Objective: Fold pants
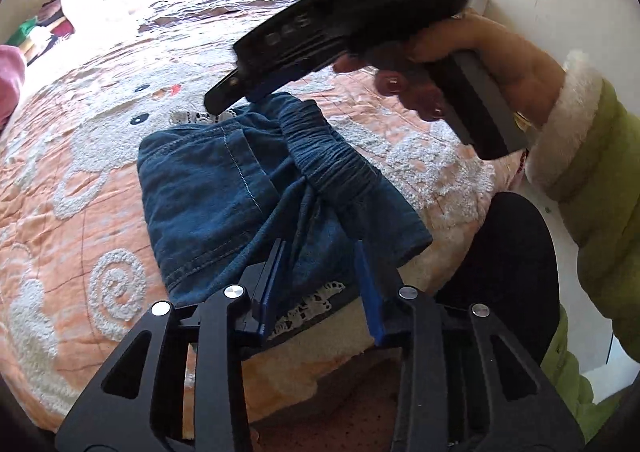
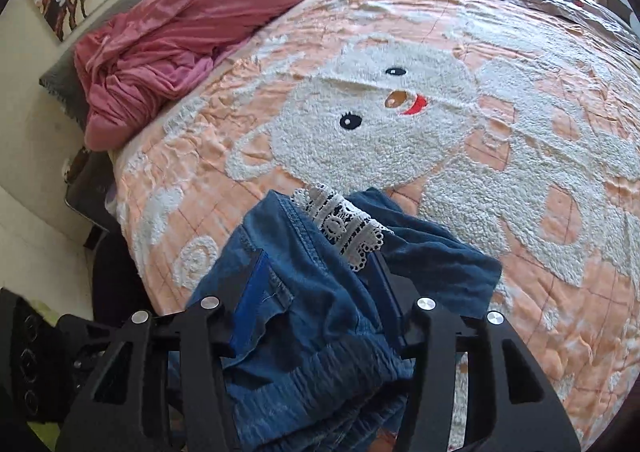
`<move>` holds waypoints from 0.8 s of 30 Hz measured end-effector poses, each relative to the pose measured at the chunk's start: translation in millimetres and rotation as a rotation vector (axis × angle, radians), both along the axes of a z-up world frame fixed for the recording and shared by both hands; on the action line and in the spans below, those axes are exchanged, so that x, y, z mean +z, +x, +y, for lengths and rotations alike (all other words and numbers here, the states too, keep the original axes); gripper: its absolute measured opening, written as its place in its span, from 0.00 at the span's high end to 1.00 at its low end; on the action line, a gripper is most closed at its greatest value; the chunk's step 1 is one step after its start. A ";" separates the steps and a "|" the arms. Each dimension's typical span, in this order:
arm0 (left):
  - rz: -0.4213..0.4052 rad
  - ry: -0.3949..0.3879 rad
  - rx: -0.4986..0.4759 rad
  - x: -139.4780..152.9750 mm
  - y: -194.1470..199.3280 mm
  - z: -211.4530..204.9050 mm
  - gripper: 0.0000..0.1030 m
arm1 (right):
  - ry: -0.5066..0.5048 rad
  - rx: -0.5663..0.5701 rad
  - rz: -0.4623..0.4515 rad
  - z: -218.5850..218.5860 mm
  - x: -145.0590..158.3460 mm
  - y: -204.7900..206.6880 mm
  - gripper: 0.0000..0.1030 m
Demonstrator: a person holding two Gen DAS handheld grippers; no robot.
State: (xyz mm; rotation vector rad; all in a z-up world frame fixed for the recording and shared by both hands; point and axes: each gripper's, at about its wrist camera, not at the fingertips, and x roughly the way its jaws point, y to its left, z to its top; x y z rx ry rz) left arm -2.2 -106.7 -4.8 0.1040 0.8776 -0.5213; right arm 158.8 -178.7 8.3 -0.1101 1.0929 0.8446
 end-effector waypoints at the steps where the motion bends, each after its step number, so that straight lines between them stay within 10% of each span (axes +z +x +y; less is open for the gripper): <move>1: 0.004 0.008 -0.010 -1.7 -1.8 -1.9 0.73 | -0.033 0.011 0.018 7.8 -6.8 4.3 0.52; 3: 0.019 0.011 -0.028 -6.4 -5.3 -4.6 0.73 | -0.089 0.031 0.031 18.8 -19.2 5.6 0.52; 7: 0.023 0.032 -0.049 -14.0 -9.8 -7.6 0.73 | -0.114 0.090 0.022 29.1 -29.0 -5.8 0.93; 16: 0.029 0.007 -0.022 -14.7 -4.3 -2.1 0.73 | -0.110 0.019 -0.150 44.0 -4.8 8.7 0.97; 24: 0.037 -0.003 -0.013 -18.5 -0.6 -2.1 0.73 | -0.135 -0.007 -0.128 39.0 -29.9 17.6 0.89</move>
